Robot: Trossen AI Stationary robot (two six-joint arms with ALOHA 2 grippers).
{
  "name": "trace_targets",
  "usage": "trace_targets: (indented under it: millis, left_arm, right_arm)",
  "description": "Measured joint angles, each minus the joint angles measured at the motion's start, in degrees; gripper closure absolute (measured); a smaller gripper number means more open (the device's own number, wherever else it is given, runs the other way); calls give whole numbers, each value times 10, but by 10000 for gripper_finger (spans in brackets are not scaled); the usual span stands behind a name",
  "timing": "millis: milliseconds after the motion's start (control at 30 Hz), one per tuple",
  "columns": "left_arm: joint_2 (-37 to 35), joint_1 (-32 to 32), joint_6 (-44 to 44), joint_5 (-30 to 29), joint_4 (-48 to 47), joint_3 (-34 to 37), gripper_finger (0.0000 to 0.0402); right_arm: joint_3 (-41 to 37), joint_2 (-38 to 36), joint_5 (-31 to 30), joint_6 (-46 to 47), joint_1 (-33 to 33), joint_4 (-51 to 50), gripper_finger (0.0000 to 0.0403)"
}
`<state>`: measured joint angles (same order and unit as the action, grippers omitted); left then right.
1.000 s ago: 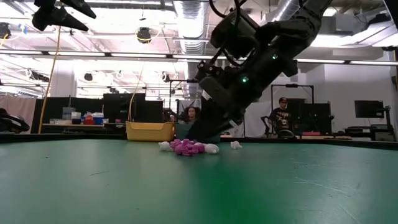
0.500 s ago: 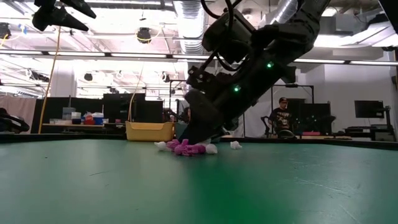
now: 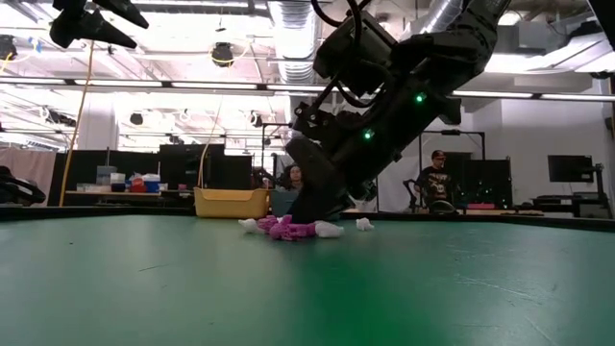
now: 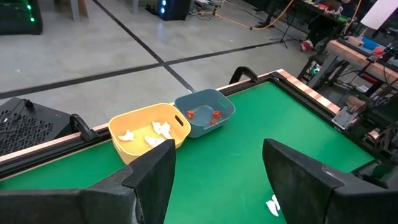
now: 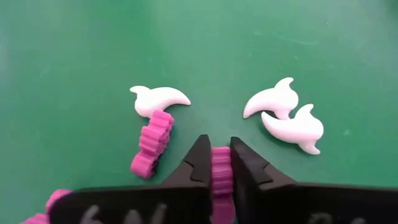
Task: Sort Halloween decoration
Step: Put the pink skeleton into the yellow bin
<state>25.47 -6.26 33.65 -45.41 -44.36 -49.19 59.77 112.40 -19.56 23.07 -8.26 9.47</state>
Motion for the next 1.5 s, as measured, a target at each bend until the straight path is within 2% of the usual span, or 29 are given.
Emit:
trace_targets:
  millis: [167,467,633,833,1033,1167,1500]
  left_arm:
    - [0,0,0,0,0,0,170]
    - [0,0,0,1,-1,0,170]
    - [0,0,0,2,-1,0,170]
    - [0,0,0,38,8,0,170]
    - [0,0,-16,84,21,0,170]
    - [0,0,-26,117,24,0,170]
    - [-4,0,-77,207,63,0,170]
  right_arm:
    - [-2,-16,3,5,0,-2,395]
    - [-1,-68,7,5,10,16,394]
    - [-1,-91,8,5,17,59,394]
    - [-1,-90,47,5,15,176,395]
    - [13,-87,57,2,6,204,396]
    - [78,-45,64,-25,-10,202,396]
    - [321,110,63,-66,-51,140,396]
